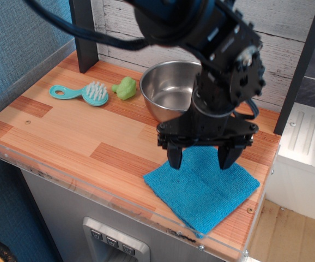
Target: PICK UP THE TOWEL AND PUT ON THE ANOTHER SIDE OF THE TABLE
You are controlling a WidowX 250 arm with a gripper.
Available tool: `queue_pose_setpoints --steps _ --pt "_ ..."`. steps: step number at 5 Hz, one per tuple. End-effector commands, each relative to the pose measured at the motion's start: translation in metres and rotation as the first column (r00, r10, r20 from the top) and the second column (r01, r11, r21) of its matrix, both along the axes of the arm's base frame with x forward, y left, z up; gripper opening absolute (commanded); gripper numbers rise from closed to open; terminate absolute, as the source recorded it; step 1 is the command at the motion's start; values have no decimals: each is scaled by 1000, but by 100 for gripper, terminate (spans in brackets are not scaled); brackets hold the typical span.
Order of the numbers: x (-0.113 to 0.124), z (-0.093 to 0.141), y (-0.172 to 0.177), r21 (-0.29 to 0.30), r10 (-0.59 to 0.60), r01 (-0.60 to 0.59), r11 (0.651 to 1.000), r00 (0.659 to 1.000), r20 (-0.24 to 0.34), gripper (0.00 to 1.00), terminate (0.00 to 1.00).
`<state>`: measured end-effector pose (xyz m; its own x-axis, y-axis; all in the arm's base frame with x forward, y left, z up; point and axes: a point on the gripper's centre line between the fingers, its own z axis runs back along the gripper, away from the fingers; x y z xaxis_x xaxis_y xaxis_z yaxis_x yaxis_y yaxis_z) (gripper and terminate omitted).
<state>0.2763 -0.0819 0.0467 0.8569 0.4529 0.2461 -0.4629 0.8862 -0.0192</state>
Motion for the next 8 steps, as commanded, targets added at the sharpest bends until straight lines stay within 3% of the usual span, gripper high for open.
queue_pose_setpoints --steps 1,4,8 --pt "2 -30 -1 -37 -1 0 999 1000 -28 100 0" --pt "-7 -31 48 10 108 -108 994 993 -36 100 0" --pt "-5 -36 132 42 291 -290 956 955 -48 100 0"
